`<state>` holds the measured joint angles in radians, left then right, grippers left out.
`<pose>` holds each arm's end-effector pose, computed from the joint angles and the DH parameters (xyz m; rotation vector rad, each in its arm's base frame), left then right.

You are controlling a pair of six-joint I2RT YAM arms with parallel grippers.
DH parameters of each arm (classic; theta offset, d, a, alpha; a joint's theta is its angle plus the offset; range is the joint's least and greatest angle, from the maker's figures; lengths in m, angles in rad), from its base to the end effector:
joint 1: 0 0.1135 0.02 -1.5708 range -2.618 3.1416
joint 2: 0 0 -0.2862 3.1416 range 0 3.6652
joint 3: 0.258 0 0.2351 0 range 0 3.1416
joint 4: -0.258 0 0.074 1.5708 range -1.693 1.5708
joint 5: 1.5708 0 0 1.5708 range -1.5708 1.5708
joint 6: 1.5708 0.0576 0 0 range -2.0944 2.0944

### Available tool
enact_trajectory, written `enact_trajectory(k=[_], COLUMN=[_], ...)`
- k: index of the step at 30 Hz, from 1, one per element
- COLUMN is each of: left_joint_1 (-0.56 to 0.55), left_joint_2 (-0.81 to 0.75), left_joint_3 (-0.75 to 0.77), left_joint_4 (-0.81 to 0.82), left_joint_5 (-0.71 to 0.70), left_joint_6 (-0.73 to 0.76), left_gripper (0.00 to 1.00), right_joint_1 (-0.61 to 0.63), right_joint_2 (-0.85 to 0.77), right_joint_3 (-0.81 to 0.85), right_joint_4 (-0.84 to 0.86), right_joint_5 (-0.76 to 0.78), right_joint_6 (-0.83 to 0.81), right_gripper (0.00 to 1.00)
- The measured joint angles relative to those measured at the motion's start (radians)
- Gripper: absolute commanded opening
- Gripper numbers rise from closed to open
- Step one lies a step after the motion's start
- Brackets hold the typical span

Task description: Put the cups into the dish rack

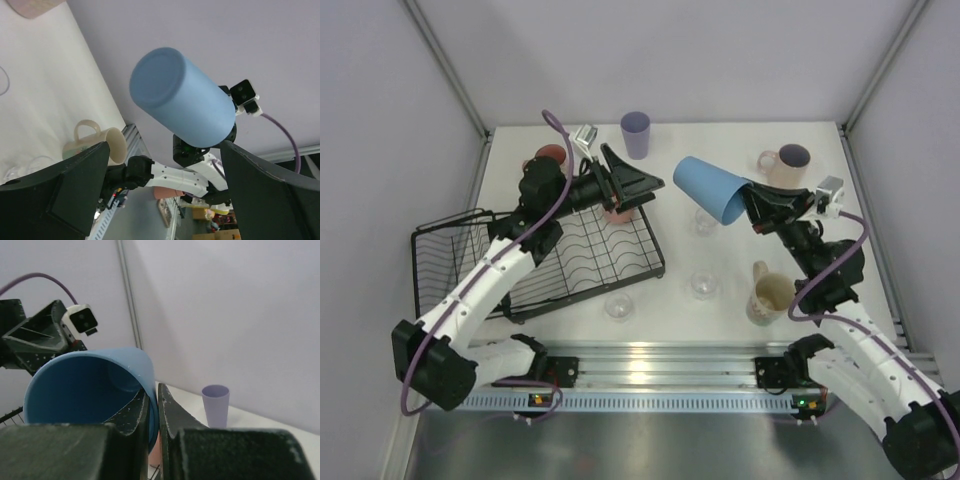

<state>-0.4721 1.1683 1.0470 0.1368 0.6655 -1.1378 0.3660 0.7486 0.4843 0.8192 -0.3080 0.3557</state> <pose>0.2155 -0.1500 0.4107 0.0088 1.8640 -1.7089 0.1385 0.0718 0.3747 -0.2948 1.0365 0.8091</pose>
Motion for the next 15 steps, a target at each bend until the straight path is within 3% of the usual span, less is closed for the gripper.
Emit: enact_trajectory(k=[8, 15], left_joint_1=[0.0, -0.013], left_joint_2=[0.072, 0.111], left_joint_3=[-0.055, -0.057], left_joint_4=[0.201, 0.293], left_joint_5=[0.01, 0.027], left_joint_6=[-0.217, -0.312], left_gripper=[0.98, 0.97], right_joint_1=[0.085, 0.168], right_joint_2=[0.004, 0.021], right_joint_3=[0.0, 0.0], right_joint_4=[0.095, 0.097], right_joint_5=[0.0, 0.033], right_joint_6=[-0.076, -0.158], right_gripper=[0.0, 0.0])
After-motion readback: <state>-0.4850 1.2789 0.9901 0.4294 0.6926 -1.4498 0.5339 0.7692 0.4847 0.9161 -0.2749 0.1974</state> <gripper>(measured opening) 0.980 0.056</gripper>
